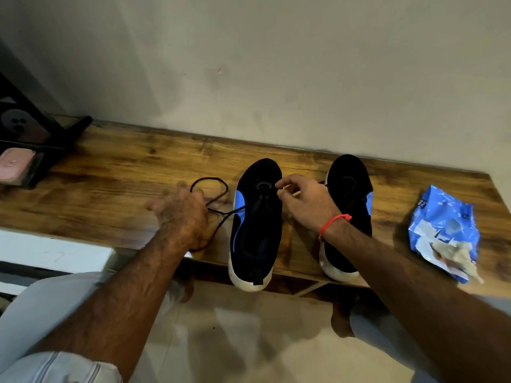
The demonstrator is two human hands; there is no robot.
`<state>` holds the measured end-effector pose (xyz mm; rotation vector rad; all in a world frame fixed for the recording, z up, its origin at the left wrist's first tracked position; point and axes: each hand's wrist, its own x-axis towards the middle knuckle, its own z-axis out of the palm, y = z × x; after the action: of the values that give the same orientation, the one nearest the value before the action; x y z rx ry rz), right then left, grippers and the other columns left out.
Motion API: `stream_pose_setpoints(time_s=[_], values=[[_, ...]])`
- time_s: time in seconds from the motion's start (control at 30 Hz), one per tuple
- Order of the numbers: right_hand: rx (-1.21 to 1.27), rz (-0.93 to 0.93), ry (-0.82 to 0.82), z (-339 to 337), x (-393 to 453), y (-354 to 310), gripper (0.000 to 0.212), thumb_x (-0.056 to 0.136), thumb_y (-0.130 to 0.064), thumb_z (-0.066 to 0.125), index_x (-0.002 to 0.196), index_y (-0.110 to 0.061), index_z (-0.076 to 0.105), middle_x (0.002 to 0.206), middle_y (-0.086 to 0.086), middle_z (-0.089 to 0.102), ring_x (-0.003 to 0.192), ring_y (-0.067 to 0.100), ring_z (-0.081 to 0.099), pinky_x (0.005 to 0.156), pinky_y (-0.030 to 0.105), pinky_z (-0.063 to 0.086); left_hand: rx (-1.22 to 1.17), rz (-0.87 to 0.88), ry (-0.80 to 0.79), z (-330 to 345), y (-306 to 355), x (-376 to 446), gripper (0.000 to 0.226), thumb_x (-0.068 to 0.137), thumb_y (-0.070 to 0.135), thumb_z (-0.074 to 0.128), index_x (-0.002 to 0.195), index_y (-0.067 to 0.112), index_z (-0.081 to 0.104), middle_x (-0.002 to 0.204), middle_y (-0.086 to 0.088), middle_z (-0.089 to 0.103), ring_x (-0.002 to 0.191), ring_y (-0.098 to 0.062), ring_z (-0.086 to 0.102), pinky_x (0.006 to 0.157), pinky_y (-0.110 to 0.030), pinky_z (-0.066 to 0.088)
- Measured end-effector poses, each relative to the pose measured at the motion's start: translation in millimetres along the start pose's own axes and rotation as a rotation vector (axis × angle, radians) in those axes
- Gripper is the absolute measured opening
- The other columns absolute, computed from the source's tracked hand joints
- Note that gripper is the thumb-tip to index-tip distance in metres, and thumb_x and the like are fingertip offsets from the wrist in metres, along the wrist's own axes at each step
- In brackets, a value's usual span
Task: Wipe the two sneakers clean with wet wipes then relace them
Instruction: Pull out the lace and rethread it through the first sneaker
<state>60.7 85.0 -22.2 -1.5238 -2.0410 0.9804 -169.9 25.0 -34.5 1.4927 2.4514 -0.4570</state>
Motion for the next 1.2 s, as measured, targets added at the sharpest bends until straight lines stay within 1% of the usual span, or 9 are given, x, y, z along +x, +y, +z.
stream_pose_setpoints(time_s=[0.17, 0.27, 0.33, 0.4, 0.63, 0.93, 1.03, 1.13, 1.2], values=[[-0.202, -0.151, 0.034, 6, 1, 3, 0.019, 0.092, -0.046, 0.059, 0.103, -0.031, 0.064, 0.087, -0.017, 0.063, 0.086, 0.004, 0.060, 0.081, 0.039, 0.056, -0.323, 0.098, 0.452, -25, 4, 2, 0.019, 0.098, 0.043, 0.060, 0.110, 0.028, 0.060, 0.118, 0.002, 0.066, 0.115, -0.031, 0.053, 0.102, -0.060, 0.038], [-0.040, -0.169, 0.068, 10, 3, -4, 0.025, 0.093, -0.040, 0.064, 0.113, -0.025, 0.062, 0.085, -0.010, 0.065, 0.077, 0.003, 0.060, 0.071, 0.029, 0.053, -1.067, 0.243, 0.147, -38, 18, -9, 0.013, 0.096, 0.025, 0.069, 0.102, 0.018, 0.061, 0.085, 0.000, 0.074, 0.080, -0.020, 0.072, 0.075, -0.033, 0.056], [0.332, -0.009, 0.004, 9, 4, -17, 0.027, 0.095, -0.040, 0.062, 0.112, -0.019, 0.065, 0.087, -0.002, 0.070, 0.065, 0.000, 0.059, 0.060, 0.021, 0.046, -1.302, 0.309, -0.006, -43, 28, -16, 0.016, 0.093, 0.017, 0.073, 0.100, 0.013, 0.060, 0.078, -0.006, 0.075, 0.061, -0.014, 0.067, 0.053, -0.020, 0.049], [0.625, 0.179, -0.068, 6, 6, -27, 0.032, 0.096, -0.044, 0.059, 0.102, -0.015, 0.070, 0.085, 0.000, 0.071, 0.066, 0.003, 0.060, 0.055, 0.017, 0.043, -1.347, 0.381, -0.048, -45, 33, -18, 0.018, 0.090, 0.017, 0.076, 0.098, 0.013, 0.061, 0.077, -0.008, 0.076, 0.054, -0.013, 0.061, 0.048, -0.021, 0.045], [0.848, 0.309, -0.057, 7, 13, -32, 0.016, 0.095, -0.019, 0.064, 0.081, -0.013, 0.065, 0.064, -0.003, 0.064, 0.058, 0.013, 0.057, 0.053, 0.024, 0.040, -1.335, 0.500, -0.098, -47, 33, -17, 0.018, 0.086, 0.003, 0.076, 0.104, 0.008, 0.074, 0.088, -0.011, 0.077, 0.071, -0.012, 0.071, 0.059, -0.022, 0.055], [0.989, 0.426, 0.001, 6, 15, -32, 0.018, 0.095, -0.017, 0.062, 0.080, -0.007, 0.065, 0.057, 0.000, 0.060, 0.054, 0.016, 0.054, 0.052, 0.026, 0.039, -1.562, 0.435, 0.119, -44, 36, -10, 0.012, 0.090, 0.008, 0.074, 0.096, 0.018, 0.077, 0.089, 0.001, 0.078, 0.077, -0.010, 0.069, 0.065, -0.026, 0.054], [0.840, 0.385, -0.073, 8, 12, -29, 0.022, 0.096, -0.030, 0.063, 0.087, -0.010, 0.067, 0.069, 0.004, 0.063, 0.053, 0.014, 0.054, 0.049, 0.025, 0.039, -1.757, 0.397, 0.131, -45, 40, -8, 0.009, 0.100, 0.011, 0.062, 0.102, 0.018, 0.066, 0.108, -0.002, 0.077, 0.101, -0.021, 0.073, 0.076, -0.030, 0.056], [0.131, 0.147, -0.041, 6, 8, -16, 0.023, 0.092, -0.042, 0.066, 0.094, -0.019, 0.063, 0.080, -0.003, 0.060, 0.064, 0.011, 0.056, 0.053, 0.023, 0.041, -2.015, 0.278, 0.261, -52, 37, -4, 0.009, 0.105, 0.011, 0.051, 0.105, 0.019, 0.055, 0.100, -0.007, 0.077, 0.100, -0.024, 0.074, 0.084, -0.035, 0.055], [-0.167, 0.030, -0.061, 7, 1, -11, 0.029, 0.089, -0.044, 0.068, 0.103, -0.021, 0.060, 0.088, -0.006, 0.057, 0.081, 0.010, 0.056, 0.063, 0.021, 0.044, -1.936, 0.237, 0.479, -55, 32, 0, 0.013, 0.107, 0.013, 0.049, 0.108, 0.019, 0.060, 0.087, 0.000, 0.071, 0.088, -0.016, 0.071, 0.082, -0.034, 0.058]])
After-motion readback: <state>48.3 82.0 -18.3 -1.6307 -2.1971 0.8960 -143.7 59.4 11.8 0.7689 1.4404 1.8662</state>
